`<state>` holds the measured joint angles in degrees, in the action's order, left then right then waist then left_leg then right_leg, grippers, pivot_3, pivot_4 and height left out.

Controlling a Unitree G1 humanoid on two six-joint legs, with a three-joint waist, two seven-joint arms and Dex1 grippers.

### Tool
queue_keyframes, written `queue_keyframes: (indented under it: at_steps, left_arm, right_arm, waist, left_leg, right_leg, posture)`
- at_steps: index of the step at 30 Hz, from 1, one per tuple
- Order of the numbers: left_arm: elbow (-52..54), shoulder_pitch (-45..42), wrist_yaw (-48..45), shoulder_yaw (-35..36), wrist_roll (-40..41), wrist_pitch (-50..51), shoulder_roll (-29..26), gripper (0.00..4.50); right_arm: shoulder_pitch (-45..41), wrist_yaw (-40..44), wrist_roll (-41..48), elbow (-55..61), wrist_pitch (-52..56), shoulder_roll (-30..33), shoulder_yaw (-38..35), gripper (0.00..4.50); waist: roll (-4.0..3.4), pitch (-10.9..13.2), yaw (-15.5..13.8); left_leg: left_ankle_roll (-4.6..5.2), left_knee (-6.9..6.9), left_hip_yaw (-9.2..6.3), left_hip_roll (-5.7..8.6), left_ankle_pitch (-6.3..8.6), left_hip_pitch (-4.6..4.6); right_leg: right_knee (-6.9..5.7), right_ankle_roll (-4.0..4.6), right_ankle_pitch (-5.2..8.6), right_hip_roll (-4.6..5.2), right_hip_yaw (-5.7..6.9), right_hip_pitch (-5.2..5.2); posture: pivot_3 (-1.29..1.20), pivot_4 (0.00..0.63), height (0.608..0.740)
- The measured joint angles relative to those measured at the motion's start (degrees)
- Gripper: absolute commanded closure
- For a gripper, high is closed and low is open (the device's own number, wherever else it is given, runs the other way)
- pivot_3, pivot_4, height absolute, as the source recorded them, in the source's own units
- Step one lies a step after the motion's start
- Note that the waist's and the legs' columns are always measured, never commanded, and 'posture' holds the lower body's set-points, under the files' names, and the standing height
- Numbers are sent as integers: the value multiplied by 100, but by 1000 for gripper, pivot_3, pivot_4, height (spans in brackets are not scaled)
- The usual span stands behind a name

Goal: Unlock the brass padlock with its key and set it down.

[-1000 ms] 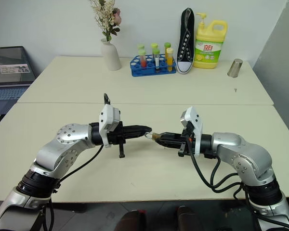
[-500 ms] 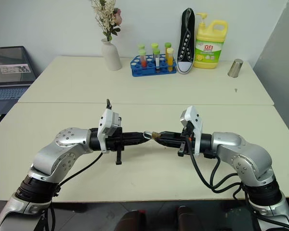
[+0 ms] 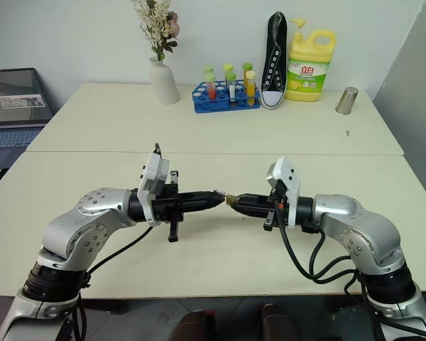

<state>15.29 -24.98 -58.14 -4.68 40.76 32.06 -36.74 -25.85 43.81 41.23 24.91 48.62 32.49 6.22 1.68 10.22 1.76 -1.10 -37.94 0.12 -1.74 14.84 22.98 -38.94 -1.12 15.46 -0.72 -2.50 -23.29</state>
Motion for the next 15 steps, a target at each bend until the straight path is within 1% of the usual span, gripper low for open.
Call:
queue_keyframes:
  at_steps: [6,15]
  left_arm:
    - [11,-80,129,79,203,302,125,4500]
    - [107,-18,96,170,176,272,114,4500]
  right_arm:
    - [37,11,-80,-2,-22,-1,40,4330]
    - [53,11,-115,-2,-23,-3,69,4330]
  waist:
    - [0,0,-2]
    - [0,0,-1]
  left_leg:
    - [0,-1,0,1,0,0]
    - [0,0,0,0,0,0]
  right_leg:
    - [0,0,0,0,0,0]
    - [0,0,0,0,-1,0]
  posture:
    - [0,150,740]
    - [0,150,740]
